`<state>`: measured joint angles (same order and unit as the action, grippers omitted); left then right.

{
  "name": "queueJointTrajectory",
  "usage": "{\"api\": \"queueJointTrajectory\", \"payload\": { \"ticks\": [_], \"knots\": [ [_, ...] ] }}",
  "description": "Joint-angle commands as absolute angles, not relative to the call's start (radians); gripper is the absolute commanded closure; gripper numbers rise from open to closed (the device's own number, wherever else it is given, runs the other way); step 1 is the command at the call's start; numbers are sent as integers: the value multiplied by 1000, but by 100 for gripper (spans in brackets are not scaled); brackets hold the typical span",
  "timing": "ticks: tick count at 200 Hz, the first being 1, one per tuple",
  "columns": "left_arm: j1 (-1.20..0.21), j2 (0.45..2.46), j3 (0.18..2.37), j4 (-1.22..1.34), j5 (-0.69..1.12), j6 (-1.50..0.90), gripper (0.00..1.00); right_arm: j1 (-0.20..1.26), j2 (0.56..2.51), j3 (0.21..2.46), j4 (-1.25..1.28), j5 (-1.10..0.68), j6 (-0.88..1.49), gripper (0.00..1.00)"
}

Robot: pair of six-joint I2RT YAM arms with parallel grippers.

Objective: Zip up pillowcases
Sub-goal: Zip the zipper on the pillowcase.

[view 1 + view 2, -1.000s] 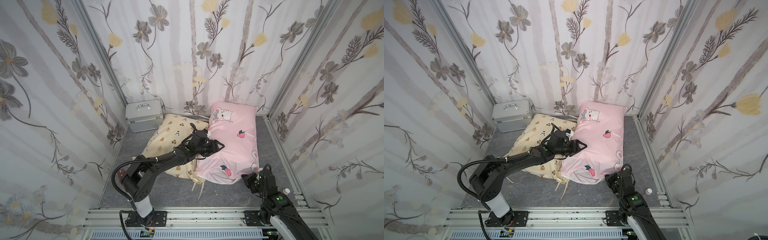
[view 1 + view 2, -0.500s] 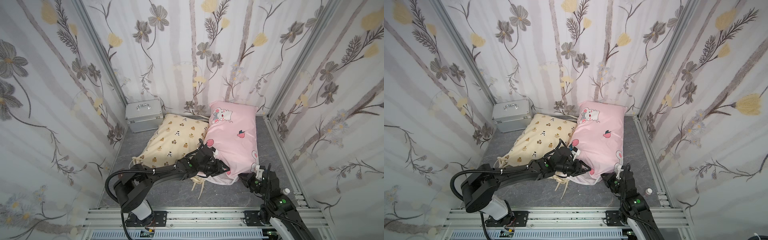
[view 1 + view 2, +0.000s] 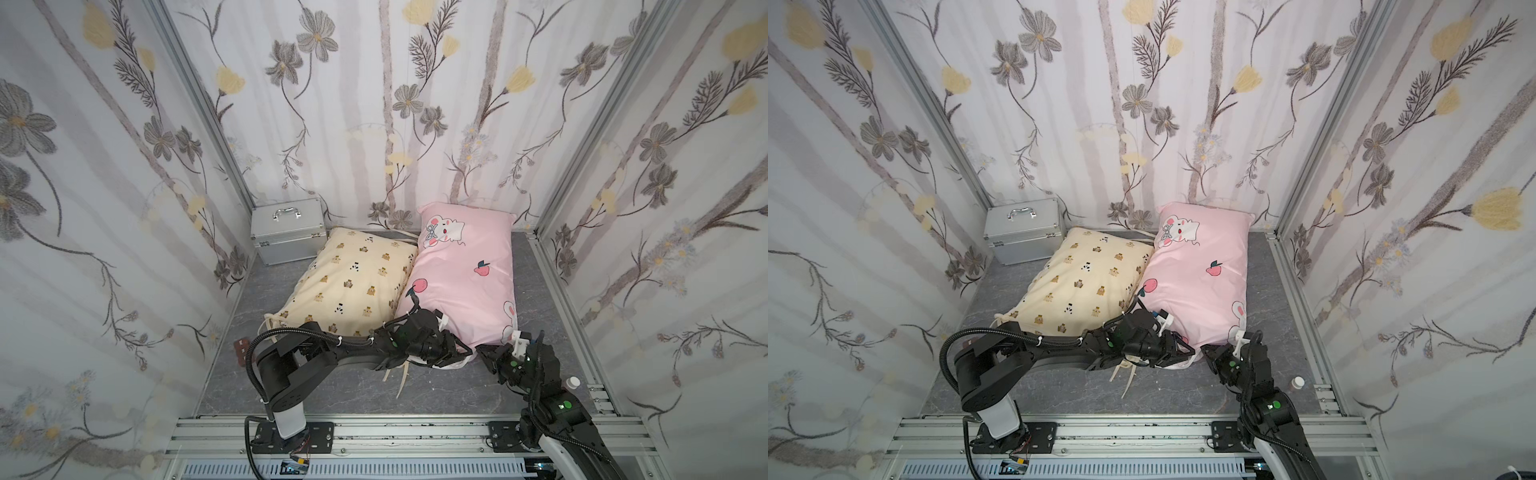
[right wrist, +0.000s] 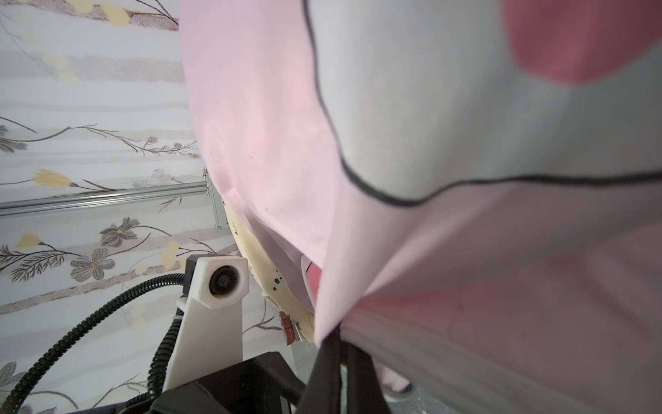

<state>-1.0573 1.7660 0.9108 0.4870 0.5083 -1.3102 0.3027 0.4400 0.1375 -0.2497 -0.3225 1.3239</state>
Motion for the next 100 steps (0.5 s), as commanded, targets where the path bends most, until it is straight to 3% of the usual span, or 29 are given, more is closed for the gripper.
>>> {"api": "queueJointTrajectory", "payload": {
  "ticks": [1, 100],
  "knots": [
    [-1058, 1776, 914, 523, 494, -1322, 64, 304, 440, 143, -209, -328, 1329, 100],
    [-1054, 1856, 963, 507, 474, -1310, 67, 302, 413, 124, -221, -330, 1333, 100]
  ]
}}
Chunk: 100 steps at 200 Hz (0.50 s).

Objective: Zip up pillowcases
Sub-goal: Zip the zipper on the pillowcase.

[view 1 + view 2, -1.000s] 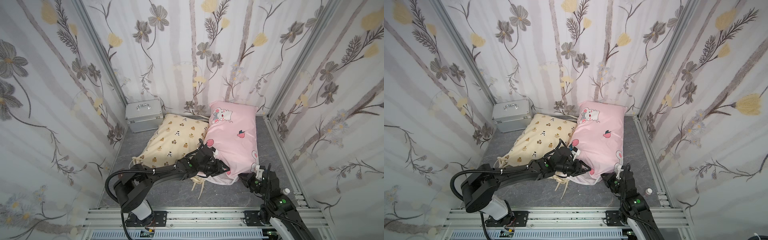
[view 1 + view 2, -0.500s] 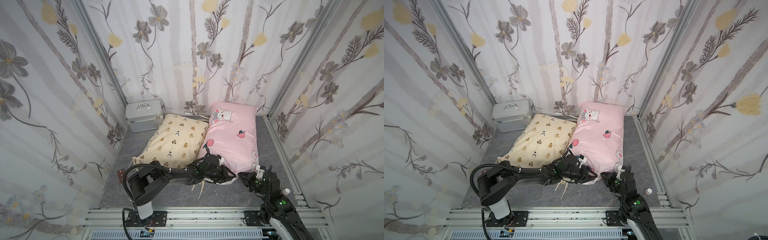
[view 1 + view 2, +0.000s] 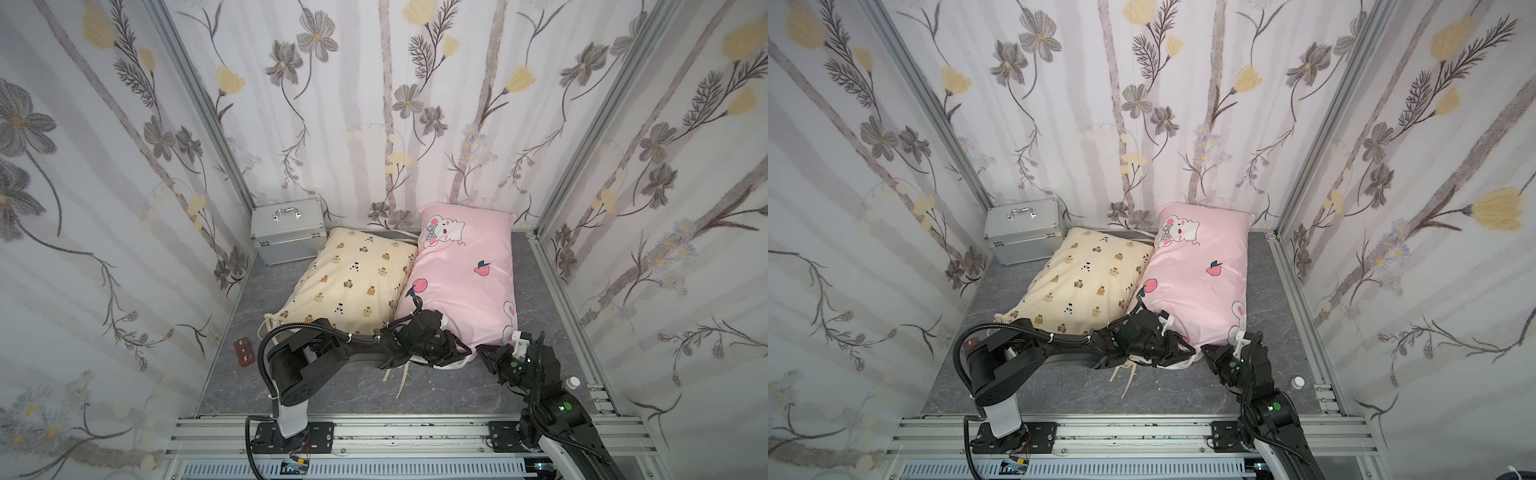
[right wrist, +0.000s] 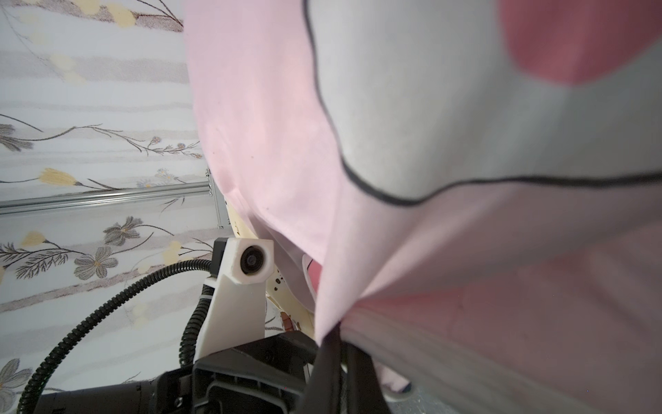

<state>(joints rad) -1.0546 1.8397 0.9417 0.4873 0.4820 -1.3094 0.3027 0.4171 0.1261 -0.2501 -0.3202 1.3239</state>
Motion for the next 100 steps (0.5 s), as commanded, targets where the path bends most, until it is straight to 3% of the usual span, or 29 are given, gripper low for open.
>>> {"api": "queueJointTrajectory", "payload": {
  "ticks": [1, 100],
  "knots": [
    [-1054, 1857, 964, 508, 474, -1311, 67, 301, 413, 125, -221, -330, 1333, 100],
    [-1054, 1879, 965, 533, 474, -1327, 72, 300, 411, 120, -221, -330, 1332, 100]
  ]
}}
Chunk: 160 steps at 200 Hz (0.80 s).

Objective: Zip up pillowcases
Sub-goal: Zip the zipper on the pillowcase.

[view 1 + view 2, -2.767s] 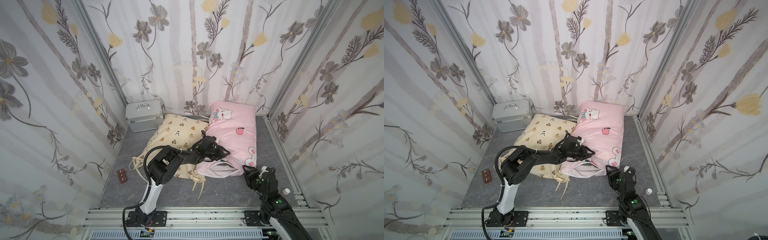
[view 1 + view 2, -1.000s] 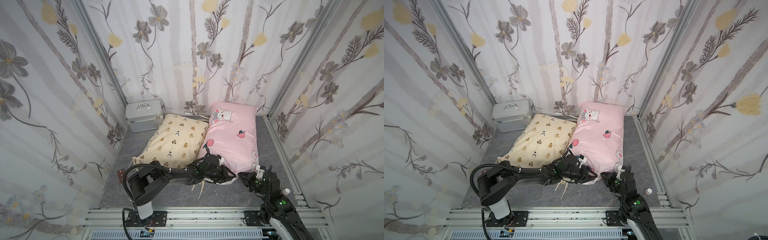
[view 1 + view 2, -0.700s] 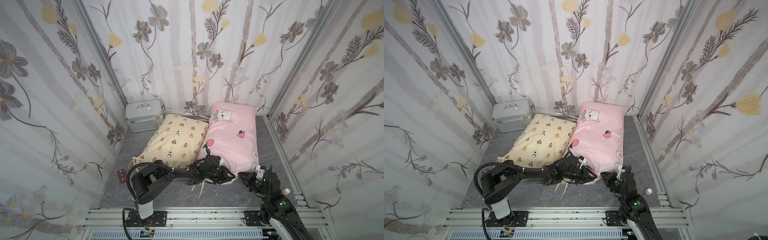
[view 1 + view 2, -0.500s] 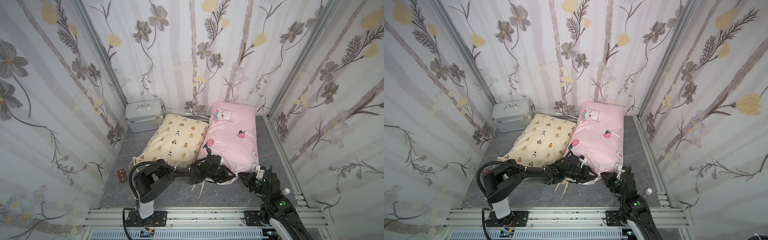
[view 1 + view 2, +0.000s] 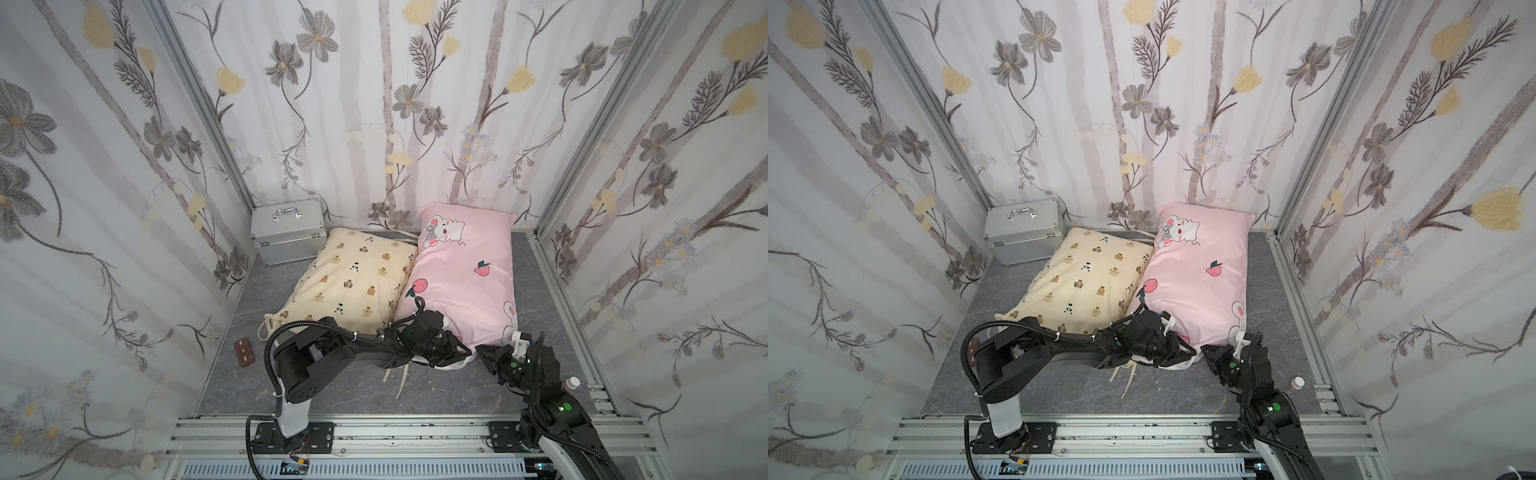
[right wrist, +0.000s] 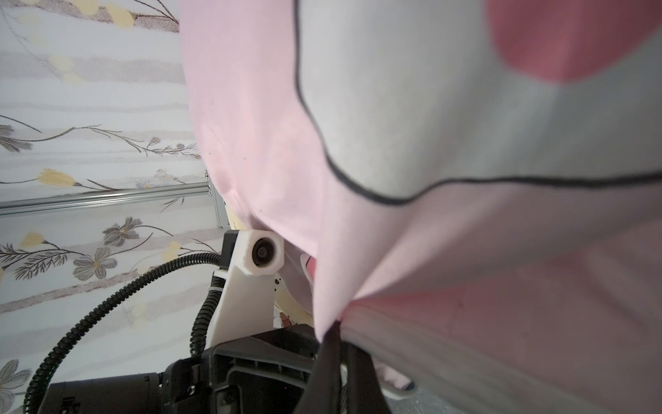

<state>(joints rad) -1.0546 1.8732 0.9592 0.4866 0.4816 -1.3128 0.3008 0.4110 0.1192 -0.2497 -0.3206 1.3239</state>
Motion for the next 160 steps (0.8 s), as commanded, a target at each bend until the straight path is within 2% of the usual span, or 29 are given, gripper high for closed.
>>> {"api": "queueJointTrajectory", "payload": {
  "ticks": [1, 80, 160],
  "knots": [
    [-1054, 1879, 965, 532, 474, -1326, 72, 300, 410, 120, -221, -330, 1332, 100],
    [-1052, 1894, 968, 563, 469, -1341, 76, 300, 404, 119, -226, -334, 1330, 100],
    [-1051, 1884, 952, 576, 463, -1353, 89, 301, 397, 118, -240, -328, 1324, 100]
  ]
}}
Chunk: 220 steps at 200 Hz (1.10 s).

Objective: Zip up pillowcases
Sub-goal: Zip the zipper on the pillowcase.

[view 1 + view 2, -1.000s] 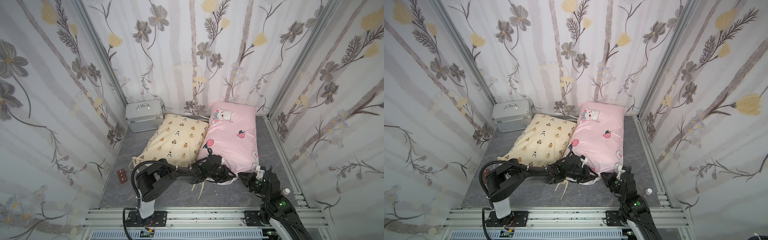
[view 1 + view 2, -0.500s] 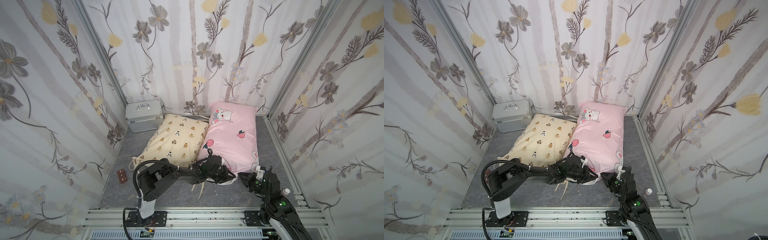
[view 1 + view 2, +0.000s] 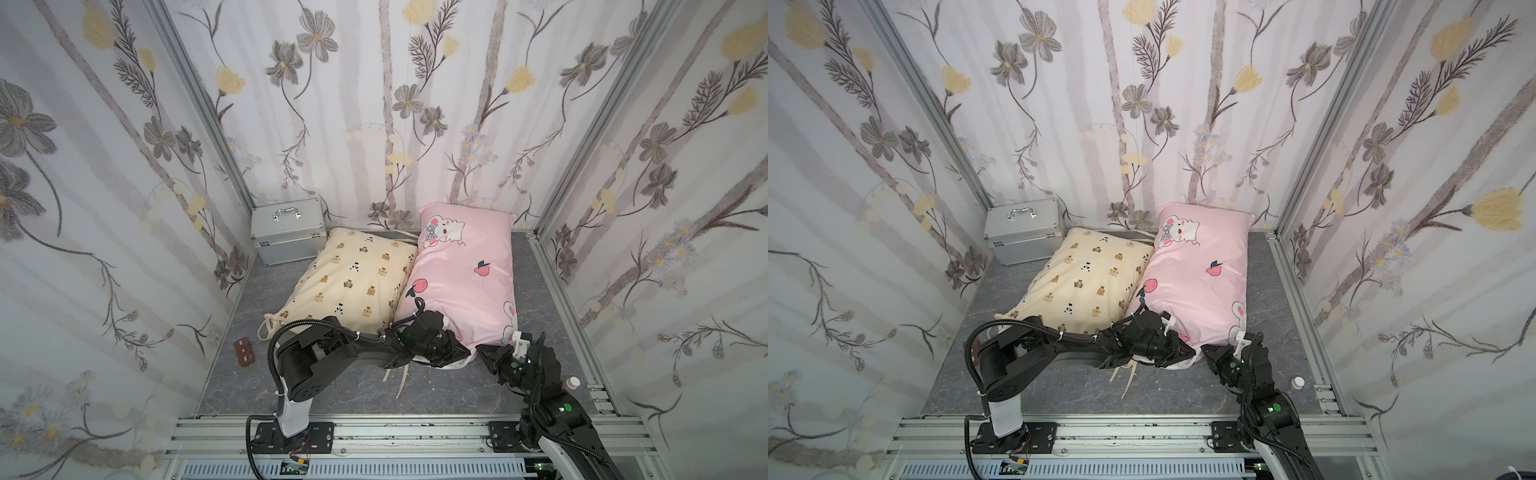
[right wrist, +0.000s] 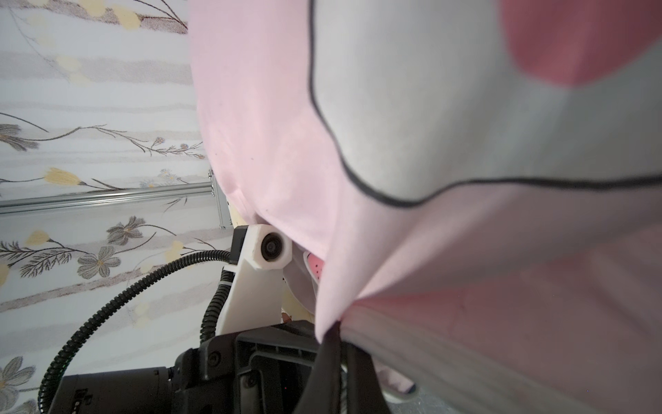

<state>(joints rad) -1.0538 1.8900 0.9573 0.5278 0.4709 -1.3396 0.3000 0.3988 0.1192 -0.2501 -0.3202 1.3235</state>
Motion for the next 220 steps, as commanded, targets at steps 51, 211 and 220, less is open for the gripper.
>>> {"api": "queueJointTrajectory", "payload": {
  "ticks": [51, 211, 220],
  "knots": [
    [-1050, 1885, 951, 577, 460, -1355, 94, 300, 394, 120, -245, -328, 1318, 100],
    [-922, 1691, 788, 269, 334, -1112, 100, 286, 417, 416, -548, -147, 1136, 100],
    [-905, 1671, 775, 238, 329, -1090, 100, 283, 426, 452, -576, -126, 1117, 100]
  ]
}}
